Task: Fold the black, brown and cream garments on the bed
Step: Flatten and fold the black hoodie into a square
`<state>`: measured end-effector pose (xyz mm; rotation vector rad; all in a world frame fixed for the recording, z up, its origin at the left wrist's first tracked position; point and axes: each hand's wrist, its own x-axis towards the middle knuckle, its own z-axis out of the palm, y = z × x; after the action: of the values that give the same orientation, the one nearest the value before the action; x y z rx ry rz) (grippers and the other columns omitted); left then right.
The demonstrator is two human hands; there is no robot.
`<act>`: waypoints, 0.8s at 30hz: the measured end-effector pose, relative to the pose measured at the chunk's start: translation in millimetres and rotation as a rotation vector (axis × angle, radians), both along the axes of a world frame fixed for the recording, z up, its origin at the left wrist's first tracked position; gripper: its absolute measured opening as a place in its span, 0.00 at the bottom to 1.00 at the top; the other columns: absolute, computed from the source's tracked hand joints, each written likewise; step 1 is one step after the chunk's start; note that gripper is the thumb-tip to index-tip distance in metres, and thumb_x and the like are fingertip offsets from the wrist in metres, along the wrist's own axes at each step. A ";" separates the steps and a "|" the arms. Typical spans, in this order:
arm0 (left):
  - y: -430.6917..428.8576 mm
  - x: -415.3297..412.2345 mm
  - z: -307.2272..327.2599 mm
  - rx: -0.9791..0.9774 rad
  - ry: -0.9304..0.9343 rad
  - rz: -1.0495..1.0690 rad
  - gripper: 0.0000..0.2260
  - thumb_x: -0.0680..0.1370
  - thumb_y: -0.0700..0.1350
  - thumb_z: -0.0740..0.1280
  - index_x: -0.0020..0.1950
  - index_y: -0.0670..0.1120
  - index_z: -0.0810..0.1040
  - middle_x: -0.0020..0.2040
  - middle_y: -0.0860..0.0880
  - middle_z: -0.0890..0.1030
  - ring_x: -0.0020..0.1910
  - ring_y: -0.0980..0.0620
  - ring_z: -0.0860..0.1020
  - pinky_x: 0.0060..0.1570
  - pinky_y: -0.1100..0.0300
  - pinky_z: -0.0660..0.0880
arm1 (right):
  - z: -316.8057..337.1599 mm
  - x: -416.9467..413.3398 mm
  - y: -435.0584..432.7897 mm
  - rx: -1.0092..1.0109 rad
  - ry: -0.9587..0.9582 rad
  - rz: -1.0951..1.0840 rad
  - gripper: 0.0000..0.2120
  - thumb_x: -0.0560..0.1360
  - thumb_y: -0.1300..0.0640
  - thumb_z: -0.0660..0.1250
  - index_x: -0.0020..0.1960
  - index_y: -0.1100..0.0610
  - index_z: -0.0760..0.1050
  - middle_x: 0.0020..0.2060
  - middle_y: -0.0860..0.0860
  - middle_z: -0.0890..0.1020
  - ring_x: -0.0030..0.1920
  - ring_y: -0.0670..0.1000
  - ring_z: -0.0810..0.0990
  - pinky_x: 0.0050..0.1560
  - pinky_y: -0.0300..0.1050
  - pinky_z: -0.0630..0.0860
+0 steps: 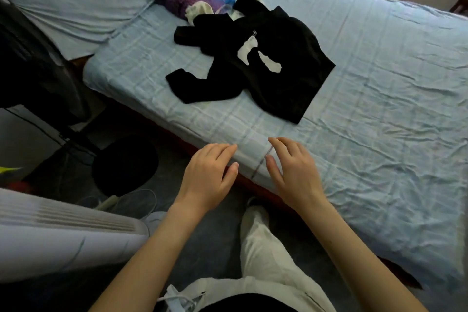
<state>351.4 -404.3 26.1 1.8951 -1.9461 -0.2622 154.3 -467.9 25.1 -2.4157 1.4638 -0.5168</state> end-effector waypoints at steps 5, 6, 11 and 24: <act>-96.8 28.2 -12.6 0.040 -0.013 0.061 0.22 0.79 0.52 0.56 0.67 0.42 0.76 0.61 0.46 0.79 0.61 0.47 0.76 0.61 0.50 0.73 | -16.5 35.3 -108.9 -0.002 0.004 0.063 0.20 0.81 0.51 0.60 0.69 0.61 0.74 0.62 0.58 0.79 0.63 0.58 0.76 0.61 0.54 0.74; -118.3 33.6 -9.6 0.043 -0.014 0.083 0.22 0.79 0.52 0.56 0.67 0.42 0.76 0.61 0.46 0.79 0.61 0.47 0.76 0.62 0.51 0.72 | -16.1 42.4 -132.7 -0.001 0.006 0.081 0.20 0.82 0.51 0.60 0.69 0.61 0.73 0.63 0.58 0.79 0.63 0.58 0.76 0.62 0.54 0.73; -215.6 67.4 17.0 0.016 -0.019 0.149 0.23 0.80 0.52 0.54 0.66 0.41 0.77 0.61 0.45 0.80 0.61 0.47 0.76 0.61 0.51 0.73 | 0.3 80.7 -241.8 -0.025 -0.034 0.137 0.20 0.81 0.51 0.60 0.69 0.61 0.74 0.62 0.56 0.79 0.63 0.57 0.75 0.62 0.53 0.73; -381.5 165.4 10.6 0.050 -0.011 0.108 0.20 0.81 0.50 0.57 0.68 0.43 0.75 0.62 0.47 0.79 0.63 0.49 0.75 0.63 0.53 0.71 | 3.9 171.3 -395.6 -0.007 0.001 0.084 0.20 0.82 0.52 0.61 0.70 0.60 0.72 0.64 0.56 0.77 0.66 0.57 0.74 0.64 0.53 0.72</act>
<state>516.8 -785.8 36.6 2.0302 -1.8522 -0.2714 325.6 -863.6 29.1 -2.4706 1.3568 -0.5036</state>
